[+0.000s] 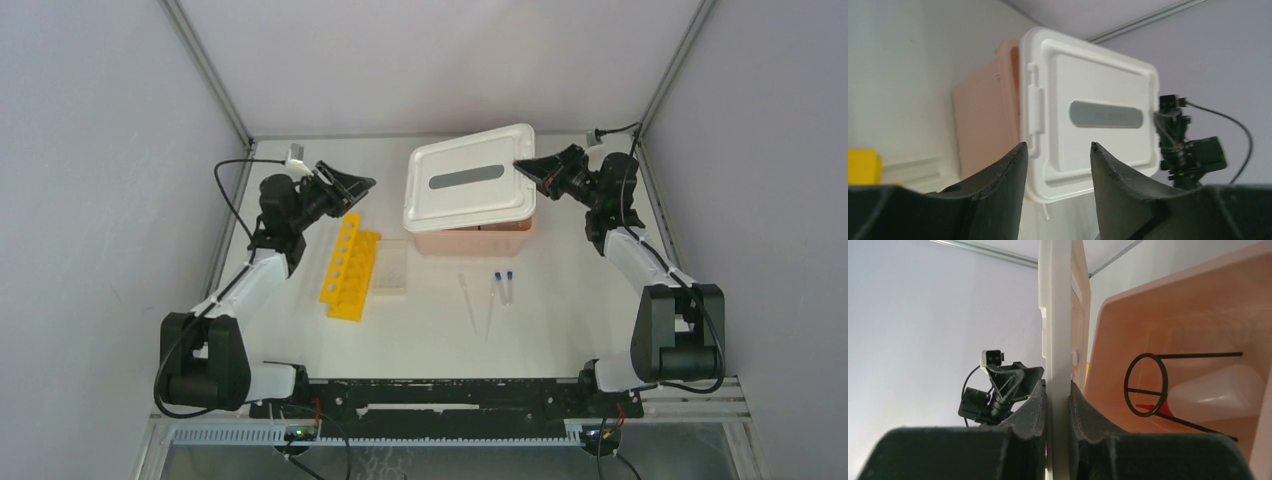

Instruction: Organize the chemistry lab equipment

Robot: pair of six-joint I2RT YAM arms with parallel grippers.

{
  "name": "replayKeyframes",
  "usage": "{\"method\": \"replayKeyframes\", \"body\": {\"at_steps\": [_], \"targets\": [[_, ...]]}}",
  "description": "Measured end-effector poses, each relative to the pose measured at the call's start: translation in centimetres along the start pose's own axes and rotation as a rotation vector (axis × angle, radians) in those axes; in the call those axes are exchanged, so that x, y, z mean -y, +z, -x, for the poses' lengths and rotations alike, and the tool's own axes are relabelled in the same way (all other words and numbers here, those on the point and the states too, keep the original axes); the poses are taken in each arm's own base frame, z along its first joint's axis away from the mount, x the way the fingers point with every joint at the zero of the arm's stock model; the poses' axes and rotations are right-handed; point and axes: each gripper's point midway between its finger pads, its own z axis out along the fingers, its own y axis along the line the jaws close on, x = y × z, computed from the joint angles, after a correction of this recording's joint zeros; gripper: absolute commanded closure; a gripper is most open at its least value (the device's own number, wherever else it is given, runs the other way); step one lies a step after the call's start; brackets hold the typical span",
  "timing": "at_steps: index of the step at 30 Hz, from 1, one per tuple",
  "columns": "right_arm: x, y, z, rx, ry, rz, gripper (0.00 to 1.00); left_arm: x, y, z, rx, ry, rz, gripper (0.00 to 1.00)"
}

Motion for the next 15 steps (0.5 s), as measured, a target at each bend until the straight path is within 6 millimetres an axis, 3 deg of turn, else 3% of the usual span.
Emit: {"method": "replayKeyframes", "body": {"at_steps": [8,15], "targets": [[1.7,-0.5,0.5,0.010,0.019,-0.058,1.00,-3.5,-0.1,-2.4,-0.033,0.093,0.184,0.46],[2.9,-0.5,0.6,0.004,0.029,-0.090,1.00,-4.2,1.0,-3.4,-0.052,0.146,0.245,0.47]]}}
